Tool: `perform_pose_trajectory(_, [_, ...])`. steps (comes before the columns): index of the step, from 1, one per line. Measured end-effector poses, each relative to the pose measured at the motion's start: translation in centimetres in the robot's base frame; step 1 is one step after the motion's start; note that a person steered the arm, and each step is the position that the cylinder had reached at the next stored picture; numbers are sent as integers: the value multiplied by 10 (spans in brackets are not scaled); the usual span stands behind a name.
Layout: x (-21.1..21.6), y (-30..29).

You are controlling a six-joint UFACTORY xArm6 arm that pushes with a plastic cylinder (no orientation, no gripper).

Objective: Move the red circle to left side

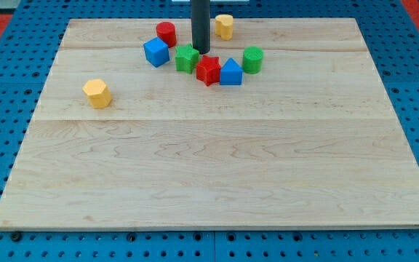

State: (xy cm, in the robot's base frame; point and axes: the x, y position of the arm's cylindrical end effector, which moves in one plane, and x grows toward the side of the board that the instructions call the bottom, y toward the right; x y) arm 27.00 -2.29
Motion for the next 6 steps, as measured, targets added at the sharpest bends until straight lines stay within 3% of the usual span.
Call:
perform_pose_trajectory(2, [-48, -60])
perform_pose_trajectory(4, [-46, -44])
perform_pose_trajectory(6, [-21, 85])
